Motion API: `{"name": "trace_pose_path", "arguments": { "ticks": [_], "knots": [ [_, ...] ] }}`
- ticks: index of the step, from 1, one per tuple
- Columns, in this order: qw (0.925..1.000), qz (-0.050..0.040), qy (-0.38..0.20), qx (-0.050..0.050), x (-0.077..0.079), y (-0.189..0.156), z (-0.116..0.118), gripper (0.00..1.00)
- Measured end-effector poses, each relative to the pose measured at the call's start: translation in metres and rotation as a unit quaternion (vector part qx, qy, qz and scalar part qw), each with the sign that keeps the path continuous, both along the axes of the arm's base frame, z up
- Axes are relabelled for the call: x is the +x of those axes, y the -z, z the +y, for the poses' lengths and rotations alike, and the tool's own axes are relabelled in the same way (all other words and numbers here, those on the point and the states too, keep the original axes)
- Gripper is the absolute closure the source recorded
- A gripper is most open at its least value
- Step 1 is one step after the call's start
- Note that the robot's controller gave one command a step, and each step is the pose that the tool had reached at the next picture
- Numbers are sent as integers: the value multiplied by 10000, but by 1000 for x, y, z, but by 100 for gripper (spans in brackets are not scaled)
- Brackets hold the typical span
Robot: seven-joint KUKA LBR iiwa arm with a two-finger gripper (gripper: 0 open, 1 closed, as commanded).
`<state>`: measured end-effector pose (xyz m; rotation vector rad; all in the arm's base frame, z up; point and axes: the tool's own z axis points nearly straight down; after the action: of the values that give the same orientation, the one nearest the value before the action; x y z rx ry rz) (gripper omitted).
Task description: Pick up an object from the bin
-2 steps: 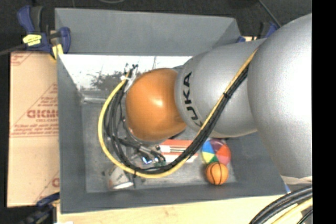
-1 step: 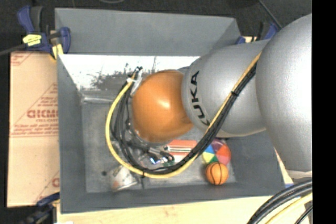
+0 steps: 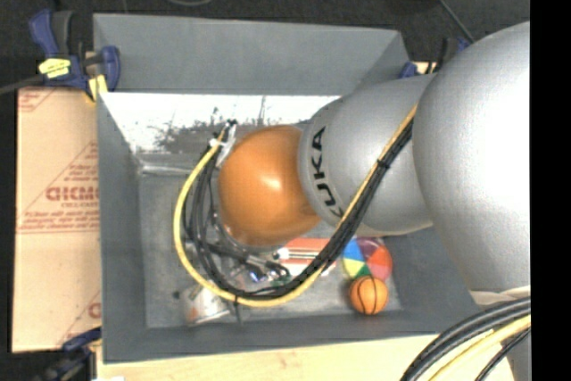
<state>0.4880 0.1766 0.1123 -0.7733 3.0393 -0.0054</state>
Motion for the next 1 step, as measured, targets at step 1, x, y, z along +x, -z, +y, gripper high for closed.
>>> {"name": "trace_pose_path", "arguments": {
  "ticks": [1],
  "knots": [
    [10000,49,7,-13,-3,1,0,100]
  ]
}}
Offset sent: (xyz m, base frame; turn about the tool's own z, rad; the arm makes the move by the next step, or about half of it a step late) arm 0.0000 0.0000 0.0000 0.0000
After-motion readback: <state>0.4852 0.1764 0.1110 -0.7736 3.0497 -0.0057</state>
